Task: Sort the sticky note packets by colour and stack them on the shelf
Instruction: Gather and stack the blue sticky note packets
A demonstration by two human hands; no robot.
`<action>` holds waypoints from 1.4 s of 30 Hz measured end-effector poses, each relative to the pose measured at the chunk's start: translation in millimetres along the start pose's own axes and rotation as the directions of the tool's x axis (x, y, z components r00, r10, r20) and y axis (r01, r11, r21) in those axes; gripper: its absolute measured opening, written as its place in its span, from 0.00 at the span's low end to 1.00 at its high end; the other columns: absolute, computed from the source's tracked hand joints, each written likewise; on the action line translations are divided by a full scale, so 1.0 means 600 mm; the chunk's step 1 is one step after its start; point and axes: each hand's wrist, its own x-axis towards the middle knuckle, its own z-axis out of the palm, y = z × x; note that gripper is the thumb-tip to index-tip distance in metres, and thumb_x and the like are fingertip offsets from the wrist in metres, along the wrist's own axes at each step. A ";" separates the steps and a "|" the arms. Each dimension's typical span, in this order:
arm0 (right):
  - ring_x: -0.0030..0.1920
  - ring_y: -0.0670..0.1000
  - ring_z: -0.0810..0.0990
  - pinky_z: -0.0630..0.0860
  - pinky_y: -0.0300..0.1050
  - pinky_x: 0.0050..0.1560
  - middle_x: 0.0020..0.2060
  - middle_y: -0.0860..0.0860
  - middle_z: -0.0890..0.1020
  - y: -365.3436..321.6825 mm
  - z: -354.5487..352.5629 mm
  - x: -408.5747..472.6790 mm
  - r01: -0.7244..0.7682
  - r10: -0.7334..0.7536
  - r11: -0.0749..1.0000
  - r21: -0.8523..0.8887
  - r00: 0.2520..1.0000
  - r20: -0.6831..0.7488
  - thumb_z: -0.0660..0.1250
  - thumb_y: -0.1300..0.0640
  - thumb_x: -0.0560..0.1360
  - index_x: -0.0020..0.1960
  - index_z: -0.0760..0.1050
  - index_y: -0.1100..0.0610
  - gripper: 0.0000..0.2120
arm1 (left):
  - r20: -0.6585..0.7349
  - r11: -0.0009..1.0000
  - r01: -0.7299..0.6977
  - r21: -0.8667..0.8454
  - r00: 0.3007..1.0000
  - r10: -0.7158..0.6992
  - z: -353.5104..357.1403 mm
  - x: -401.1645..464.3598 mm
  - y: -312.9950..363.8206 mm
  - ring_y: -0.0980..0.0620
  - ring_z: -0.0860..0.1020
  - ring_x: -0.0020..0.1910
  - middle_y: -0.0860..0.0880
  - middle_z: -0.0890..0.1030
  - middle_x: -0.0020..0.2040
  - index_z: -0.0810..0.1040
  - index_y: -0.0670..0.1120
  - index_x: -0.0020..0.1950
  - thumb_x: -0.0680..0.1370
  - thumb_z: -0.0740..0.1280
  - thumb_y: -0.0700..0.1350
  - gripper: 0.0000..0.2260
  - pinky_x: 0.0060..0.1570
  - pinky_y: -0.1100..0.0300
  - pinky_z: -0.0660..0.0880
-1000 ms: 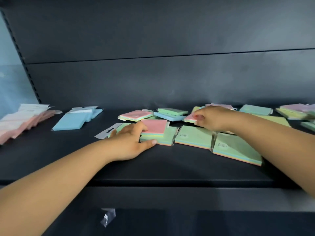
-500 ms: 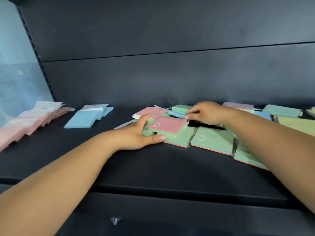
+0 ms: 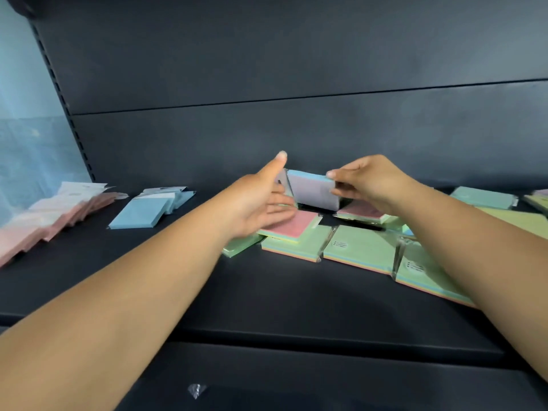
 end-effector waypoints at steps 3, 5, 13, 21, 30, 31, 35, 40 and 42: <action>0.36 0.49 0.77 0.79 0.40 0.49 0.34 0.58 0.79 -0.018 0.016 -0.026 0.091 -0.078 0.992 -0.089 0.987 0.138 0.68 0.60 0.74 0.38 0.79 0.65 0.09 | -0.002 0.983 0.034 -0.180 0.999 -0.035 0.038 0.026 0.012 0.47 0.80 0.46 0.40 0.79 0.50 0.69 0.39 0.64 0.78 0.61 0.55 0.22 0.40 0.59 0.77; 0.37 0.46 0.76 0.77 0.41 0.48 0.34 0.55 0.81 -0.021 0.022 -0.034 0.152 -0.107 0.956 -0.250 0.977 0.182 0.69 0.57 0.73 0.35 0.80 0.57 0.09 | -0.043 0.975 0.031 -0.221 0.998 -0.041 0.049 0.043 0.005 0.50 0.79 0.39 0.44 0.79 0.43 0.72 0.42 0.61 0.79 0.61 0.46 0.13 0.36 0.58 0.77; 0.39 0.49 0.73 0.73 0.35 0.41 0.40 0.55 0.77 -0.052 -0.047 -0.016 0.002 -0.004 0.950 -0.312 1.000 -0.005 0.65 0.56 0.76 0.41 0.78 0.63 0.10 | -0.073 0.937 -0.029 -0.348 0.997 0.003 0.030 0.051 -0.002 0.50 0.78 0.41 0.45 0.78 0.43 0.71 0.44 0.49 0.80 0.59 0.38 0.03 0.38 0.53 0.75; 0.61 0.52 0.74 0.66 0.41 0.62 0.61 0.51 0.78 -0.045 -0.204 -0.083 -0.115 0.239 0.513 -0.851 0.971 0.012 0.59 0.47 0.78 0.60 0.77 0.57 0.18 | 0.070 0.925 -0.044 -0.378 0.995 0.076 0.084 0.034 0.007 0.49 0.79 0.44 0.45 0.79 0.46 0.71 0.46 0.48 0.81 0.58 0.42 0.04 0.38 0.54 0.76; 0.67 0.46 0.68 0.59 0.41 0.66 0.64 0.43 0.74 0.035 -0.178 -0.046 -0.149 0.293 0.865 -0.480 0.925 0.241 0.51 0.47 0.80 0.60 0.70 0.44 0.12 | -0.013 0.943 0.040 -0.332 0.999 -0.047 0.156 0.027 0.004 0.51 0.79 0.39 0.51 0.79 0.42 0.69 0.50 0.45 0.82 0.54 0.47 0.08 0.57 0.41 0.68; 0.65 0.49 0.70 0.61 0.43 0.64 0.63 0.45 0.75 0.037 -0.189 -0.036 -0.163 0.292 0.878 -0.450 0.928 0.232 0.51 0.45 0.80 0.60 0.70 0.45 0.13 | -0.028 0.940 0.056 -0.338 0.997 -0.069 0.164 0.030 0.006 0.51 0.79 0.38 0.51 0.79 0.42 0.69 0.50 0.45 0.82 0.53 0.48 0.09 0.58 0.41 0.68; 0.63 0.47 0.72 0.65 0.33 0.59 0.65 0.50 0.73 0.067 -0.261 -0.027 -0.094 0.239 0.852 -0.516 0.945 0.223 0.49 0.46 0.81 0.68 0.68 0.56 0.22 | -0.132 0.921 0.017 -0.390 0.989 -0.074 0.205 0.045 0.011 0.51 0.78 0.38 0.51 0.78 0.41 0.68 0.50 0.44 0.82 0.53 0.47 0.09 0.61 0.39 0.66; 0.69 0.46 0.68 0.56 0.45 0.74 0.67 0.45 0.71 0.104 -0.320 -0.012 -0.033 0.210 0.802 -0.597 0.950 0.230 0.48 0.40 0.79 0.69 0.68 0.54 0.27 | -0.294 0.891 -0.146 -0.431 0.956 0.015 0.228 0.052 0.021 0.52 0.78 0.40 0.52 0.77 0.42 0.69 0.50 0.43 0.82 0.52 0.46 0.10 0.62 0.42 0.66; 0.68 0.48 0.69 0.58 0.46 0.73 0.67 0.48 0.72 0.100 -0.323 -0.004 -0.028 0.239 0.777 -0.629 0.937 0.254 0.49 0.42 0.80 0.68 0.70 0.56 0.25 | -0.329 0.869 -0.198 -0.453 0.943 0.043 0.230 0.054 0.027 0.52 0.78 0.40 0.52 0.78 0.42 0.69 0.50 0.43 0.82 0.52 0.46 0.10 0.62 0.44 0.66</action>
